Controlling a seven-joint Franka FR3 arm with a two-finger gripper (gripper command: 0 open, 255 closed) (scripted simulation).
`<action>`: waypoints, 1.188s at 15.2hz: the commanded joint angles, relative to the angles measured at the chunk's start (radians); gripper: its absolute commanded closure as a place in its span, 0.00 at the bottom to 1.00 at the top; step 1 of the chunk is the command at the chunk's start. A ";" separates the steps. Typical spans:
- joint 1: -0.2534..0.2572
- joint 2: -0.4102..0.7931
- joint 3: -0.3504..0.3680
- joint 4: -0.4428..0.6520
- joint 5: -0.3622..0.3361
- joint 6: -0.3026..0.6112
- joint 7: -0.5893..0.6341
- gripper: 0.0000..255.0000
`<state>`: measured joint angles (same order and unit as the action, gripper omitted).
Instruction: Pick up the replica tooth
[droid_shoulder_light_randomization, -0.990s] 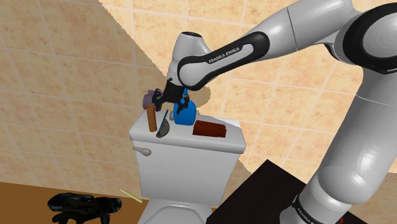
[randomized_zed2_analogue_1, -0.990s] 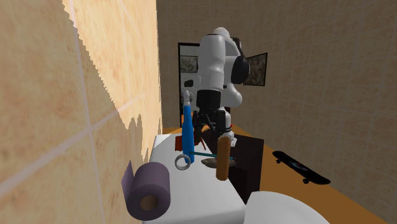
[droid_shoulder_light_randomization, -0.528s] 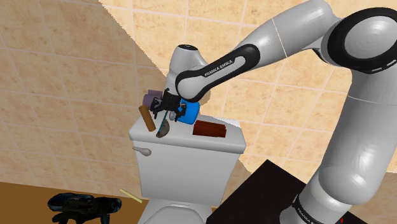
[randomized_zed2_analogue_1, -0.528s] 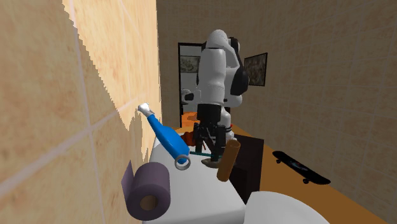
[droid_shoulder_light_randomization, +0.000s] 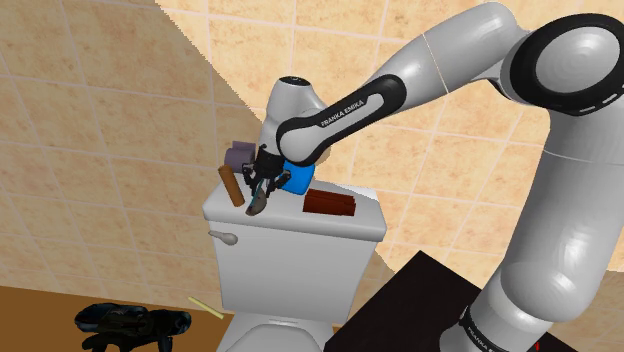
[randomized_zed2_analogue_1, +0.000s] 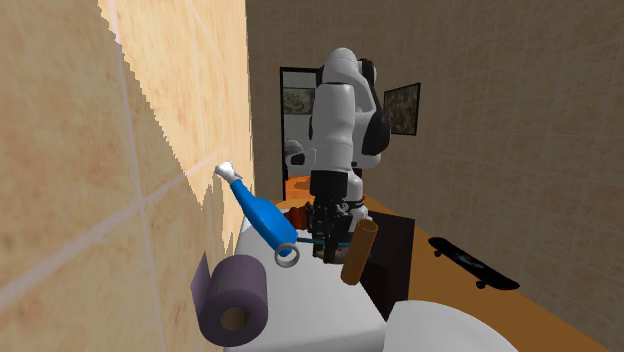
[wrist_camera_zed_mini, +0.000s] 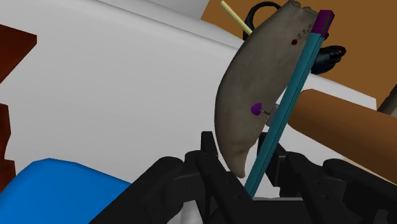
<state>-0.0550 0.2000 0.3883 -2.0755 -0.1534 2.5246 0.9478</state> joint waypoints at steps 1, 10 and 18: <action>0.001 0.001 0.001 -0.001 0.000 0.000 0.000 1.00; -0.007 -0.040 0.010 0.035 0.033 -0.073 -0.024 1.00; -0.013 -0.089 0.017 0.089 0.069 -0.171 -0.050 1.00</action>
<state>-0.0671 0.1183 0.4049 -1.9914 -0.0893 2.3656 0.9017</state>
